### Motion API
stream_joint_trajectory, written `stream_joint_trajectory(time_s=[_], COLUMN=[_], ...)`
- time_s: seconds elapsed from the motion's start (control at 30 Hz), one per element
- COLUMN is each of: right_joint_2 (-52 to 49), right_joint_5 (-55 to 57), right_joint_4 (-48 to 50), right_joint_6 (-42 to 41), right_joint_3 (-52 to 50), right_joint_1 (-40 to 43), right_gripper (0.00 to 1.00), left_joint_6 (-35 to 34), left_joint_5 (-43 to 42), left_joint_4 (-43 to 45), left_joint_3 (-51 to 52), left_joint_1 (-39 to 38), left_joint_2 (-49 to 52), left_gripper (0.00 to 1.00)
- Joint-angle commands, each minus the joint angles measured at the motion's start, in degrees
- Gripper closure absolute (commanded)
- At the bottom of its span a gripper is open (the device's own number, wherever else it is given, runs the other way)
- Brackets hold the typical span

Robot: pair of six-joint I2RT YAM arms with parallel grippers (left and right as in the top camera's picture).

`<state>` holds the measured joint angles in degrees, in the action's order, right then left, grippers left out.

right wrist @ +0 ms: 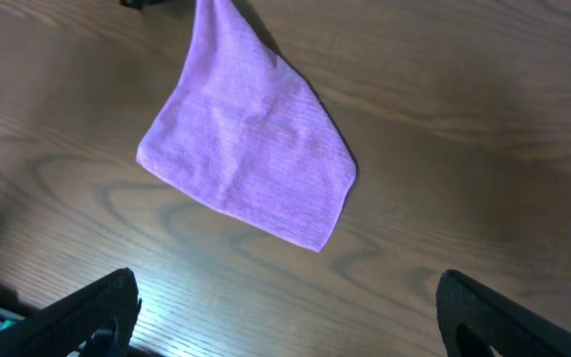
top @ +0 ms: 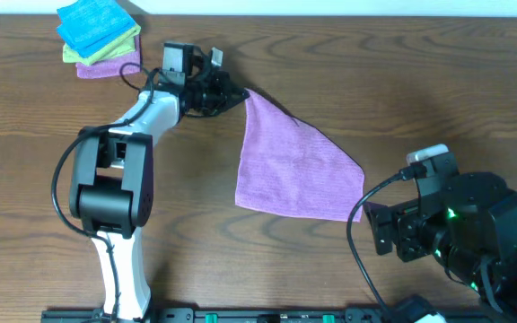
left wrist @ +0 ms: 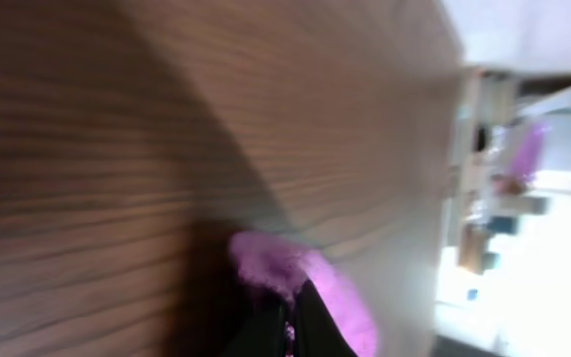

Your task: Fold the cloth

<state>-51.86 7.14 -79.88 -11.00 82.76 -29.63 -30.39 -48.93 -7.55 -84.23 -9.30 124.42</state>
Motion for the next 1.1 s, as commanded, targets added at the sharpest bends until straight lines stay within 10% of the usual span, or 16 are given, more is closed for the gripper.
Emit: stream_joint_trajectory(time_s=[0.0, 0.67, 0.8, 0.9, 1.07], right_joint_2=[-0.68, -12.76, -14.97, -16.98, -22.75], right_joint_5=[0.59, -10.80, -16.22, -16.63, -16.72], right_joint_4=[-0.07, 19.32, 26.51, 31.43, 37.92], right_joint_6=[1.01, 0.79, 0.76, 0.11, -0.28], right_joint_3=[0.33, -23.45, -30.12, -33.88, -37.24], right_joint_1=[0.20, 6.25, 7.28, 7.26, 7.28], right_gripper=[0.05, 0.18, 0.43, 0.99, 0.99], left_joint_6=[13.62, 29.18, 29.16, 29.14, 29.14], left_joint_5=[10.21, 42.32, 42.29, 42.29, 42.29], left_joint_4=[-5.70, -31.58, -32.94, -33.11, -33.29], left_joint_3=[-3.69, -17.25, -17.25, -17.25, -17.25], left_joint_1=[-0.42, -6.49, -6.49, -6.49, -6.49], left_joint_2=[0.74, 0.70, 0.70, 0.70, 0.70], left_gripper=[0.95, 0.94, 0.94, 0.95, 0.94])
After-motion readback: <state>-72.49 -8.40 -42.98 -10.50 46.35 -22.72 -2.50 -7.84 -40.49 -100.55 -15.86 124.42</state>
